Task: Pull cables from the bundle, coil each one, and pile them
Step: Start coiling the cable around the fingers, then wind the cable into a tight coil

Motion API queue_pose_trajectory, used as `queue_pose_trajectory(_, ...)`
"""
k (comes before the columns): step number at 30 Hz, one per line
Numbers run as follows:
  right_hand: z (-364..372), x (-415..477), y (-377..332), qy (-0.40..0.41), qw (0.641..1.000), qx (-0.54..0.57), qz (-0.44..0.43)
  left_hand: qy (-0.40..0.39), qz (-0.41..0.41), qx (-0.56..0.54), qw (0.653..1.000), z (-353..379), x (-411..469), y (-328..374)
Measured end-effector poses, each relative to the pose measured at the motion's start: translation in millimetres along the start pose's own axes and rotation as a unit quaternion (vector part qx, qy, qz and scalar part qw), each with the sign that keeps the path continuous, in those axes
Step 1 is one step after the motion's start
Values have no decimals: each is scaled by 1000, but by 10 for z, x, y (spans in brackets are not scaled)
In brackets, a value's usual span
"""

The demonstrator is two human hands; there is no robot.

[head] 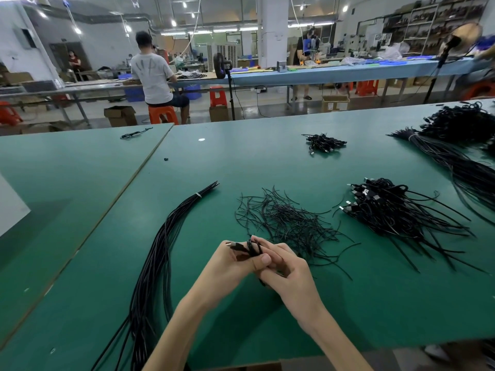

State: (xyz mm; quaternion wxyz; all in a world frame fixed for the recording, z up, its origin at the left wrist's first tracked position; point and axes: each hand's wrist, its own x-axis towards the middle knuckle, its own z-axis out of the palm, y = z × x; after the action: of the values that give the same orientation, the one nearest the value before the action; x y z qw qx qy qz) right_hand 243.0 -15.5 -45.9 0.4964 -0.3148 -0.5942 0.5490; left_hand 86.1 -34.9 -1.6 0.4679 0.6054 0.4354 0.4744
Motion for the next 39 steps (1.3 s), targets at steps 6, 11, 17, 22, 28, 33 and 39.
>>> queue_pose_trajectory(6, -20, -2, 14, 22, 1000, -3, -2, -27, -12, -43, 999, 17, 2, -17)
queue_pose_trajectory(11, -12, -3, 35, 59, 998, -26, -8, 46, -38, -89, 994, 105, 35, -23)
queue_pose_trajectory(17, -24, 20, 50, 54, 997, -47, 3, 115, -35, 184, 976, 202, 136, -24)
queue_pose_trajectory(22, -38, 19, 68, 62, 997, -49, 17, 79, -59, 215, 972, 84, 99, 6)
queue_pose_trajectory(28, -29, 1, 24, -15, 997, -69, 30, 113, -70, 180, 975, -142, 51, 17)
queue_pose_trajectory(33, -36, -6, 5, -17, 997, -70, 26, 75, -62, 122, 988, -148, 64, -8)
queue_pose_trajectory(39, -4, -12, -5, -24, 996, -83, 16, 31, -56, 92, 994, -104, 34, -17)
